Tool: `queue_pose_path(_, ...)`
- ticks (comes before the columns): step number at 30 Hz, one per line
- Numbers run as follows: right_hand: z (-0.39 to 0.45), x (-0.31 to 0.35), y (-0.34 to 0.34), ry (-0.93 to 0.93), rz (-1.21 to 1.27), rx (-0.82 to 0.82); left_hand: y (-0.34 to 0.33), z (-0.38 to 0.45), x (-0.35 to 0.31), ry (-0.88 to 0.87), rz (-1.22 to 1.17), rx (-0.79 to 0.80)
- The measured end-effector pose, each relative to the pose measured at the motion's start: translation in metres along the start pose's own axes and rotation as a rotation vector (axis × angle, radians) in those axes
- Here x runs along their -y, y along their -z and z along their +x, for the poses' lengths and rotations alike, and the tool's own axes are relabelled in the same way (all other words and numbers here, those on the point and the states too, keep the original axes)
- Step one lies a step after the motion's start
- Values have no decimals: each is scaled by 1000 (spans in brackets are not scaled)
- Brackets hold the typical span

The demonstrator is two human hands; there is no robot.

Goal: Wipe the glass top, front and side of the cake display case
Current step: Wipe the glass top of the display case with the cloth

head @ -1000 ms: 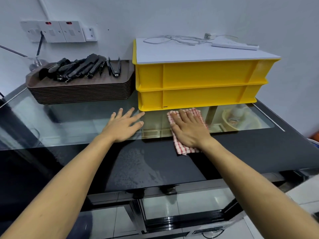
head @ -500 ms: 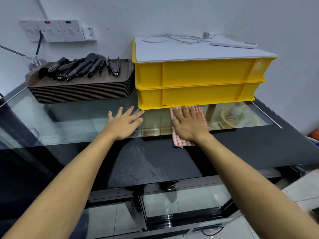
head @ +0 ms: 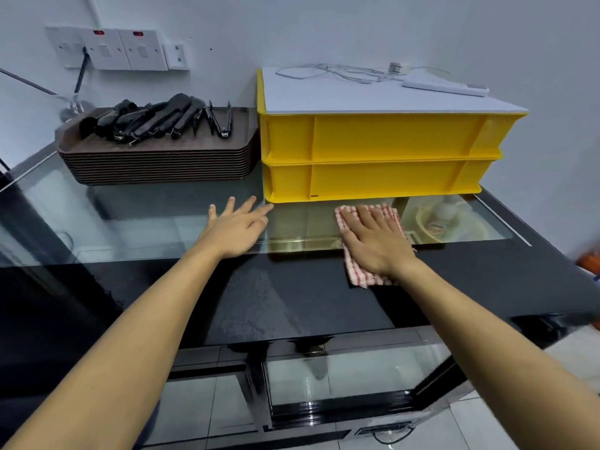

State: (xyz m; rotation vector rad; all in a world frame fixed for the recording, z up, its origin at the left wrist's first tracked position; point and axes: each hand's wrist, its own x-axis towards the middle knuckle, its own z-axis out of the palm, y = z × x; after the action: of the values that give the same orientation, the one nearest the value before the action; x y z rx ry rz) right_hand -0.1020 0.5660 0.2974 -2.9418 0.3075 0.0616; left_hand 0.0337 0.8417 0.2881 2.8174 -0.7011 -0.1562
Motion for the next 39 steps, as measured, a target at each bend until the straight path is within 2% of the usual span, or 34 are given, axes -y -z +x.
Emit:
queue_pose_path(3,19,50,-9,-25,30,2,3,2,1,-13,-14,24)
queue_pose_path(6,-22,102,-25,261,-25,-6,10,3,13,-57,-2,51)
queue_pose_path(8,-65,105,-27,475,-20,7,12,1,27,-70,11,46)
queue_pose_path(9,-75,92,-25,523,-13,18,12,-1,33,-65,14,36)
queue_pose_path(11,-67,52,-20,468,-82,2,10,-4,38,-41,29,22)
queue_pose_path(14,-18,-2,-8,131,-101,-52,8,-5,36,-11,36,17)
queue_pose_path(15,-5,-4,-6,23,-52,-48,9,-5,35,-8,36,19)
queue_pose_path(17,14,20,-6,-73,22,-42,10,-4,35,-8,31,23)
queue_pose_path(19,17,65,-12,-17,34,-20,10,-4,36,-15,9,17)
queue_pose_path(22,-15,130,-26,213,16,2,13,-4,44,-49,-42,9)
queue_pose_path(24,-52,146,-34,367,9,-10,16,-4,58,-69,-45,-2)
queue_pose_path(26,-78,127,-33,448,39,5,17,-8,69,-74,-42,-8)
queue_pose_path(28,-68,87,-25,362,9,-8,15,-9,71,-74,-21,-18)
queue_pose_path(31,-15,42,-10,60,-29,-48,15,-9,67,-56,-19,-18)
queue_pose_path(34,22,72,-13,-114,57,-49,15,-9,68,-43,-11,-19)
queue_pose_path(36,27,115,-22,-65,71,-28,15,-8,69,-41,-5,-14)
queue_pose_path(39,1,164,-35,201,31,16,15,-8,69,-43,-10,-11)
